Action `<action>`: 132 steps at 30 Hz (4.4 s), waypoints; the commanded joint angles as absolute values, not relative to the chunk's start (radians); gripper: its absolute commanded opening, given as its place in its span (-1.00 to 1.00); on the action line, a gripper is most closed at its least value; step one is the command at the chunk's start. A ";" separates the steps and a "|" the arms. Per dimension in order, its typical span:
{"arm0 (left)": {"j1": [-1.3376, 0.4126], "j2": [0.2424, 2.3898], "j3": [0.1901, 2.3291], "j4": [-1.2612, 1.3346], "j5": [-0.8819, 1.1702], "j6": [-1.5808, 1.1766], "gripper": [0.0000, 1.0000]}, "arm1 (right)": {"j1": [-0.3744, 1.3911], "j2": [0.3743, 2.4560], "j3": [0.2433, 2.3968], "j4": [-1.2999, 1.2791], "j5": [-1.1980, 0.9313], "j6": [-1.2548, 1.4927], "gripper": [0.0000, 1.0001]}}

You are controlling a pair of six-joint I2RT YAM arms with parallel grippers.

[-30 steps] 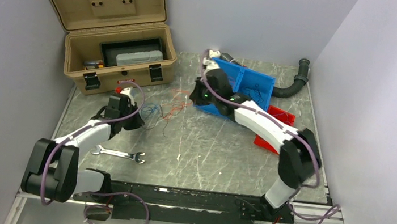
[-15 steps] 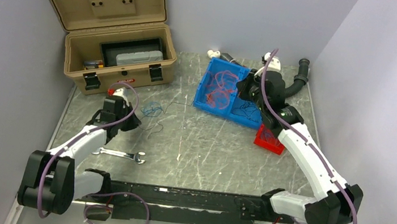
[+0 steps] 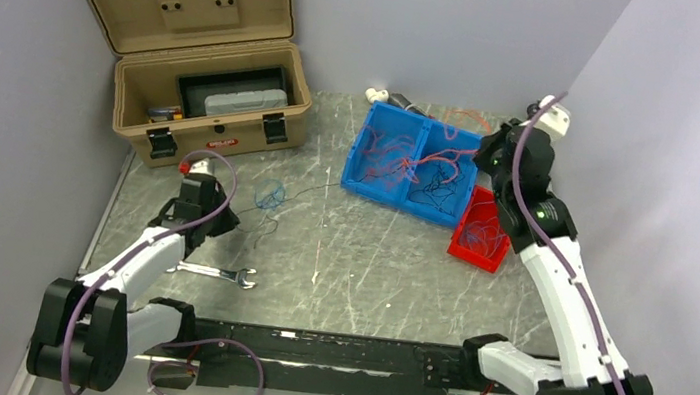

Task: Untangle the cables

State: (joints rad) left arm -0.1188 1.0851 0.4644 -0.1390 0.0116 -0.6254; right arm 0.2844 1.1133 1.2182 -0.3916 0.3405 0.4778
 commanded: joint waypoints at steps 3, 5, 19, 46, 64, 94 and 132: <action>-0.096 1.073 0.468 -0.195 -0.090 -0.698 -1.00 | 0.254 0.995 1.214 -0.419 0.663 0.572 -1.00; -0.086 1.064 0.459 -0.193 -0.095 -0.711 -1.00 | 0.243 0.969 1.213 -0.430 0.735 0.587 -1.00; -0.040 1.063 0.421 -0.162 -0.042 -0.743 -1.00 | 0.237 0.843 1.159 -0.401 0.909 0.616 -1.00; -0.286 0.875 0.563 -0.233 -0.048 -0.537 -1.00 | 0.401 1.427 1.350 -0.192 0.086 0.480 -1.00; -0.356 0.882 0.609 -0.216 0.028 -0.441 -1.00 | 0.487 1.630 1.448 -0.224 -0.129 0.277 0.37; -0.360 0.836 0.599 -0.172 0.137 -0.388 -1.00 | 0.758 1.829 1.120 0.324 -0.554 0.527 0.45; -0.245 0.938 0.478 0.029 0.284 -0.485 0.99 | 0.709 1.564 1.113 -0.196 -0.609 0.432 -1.00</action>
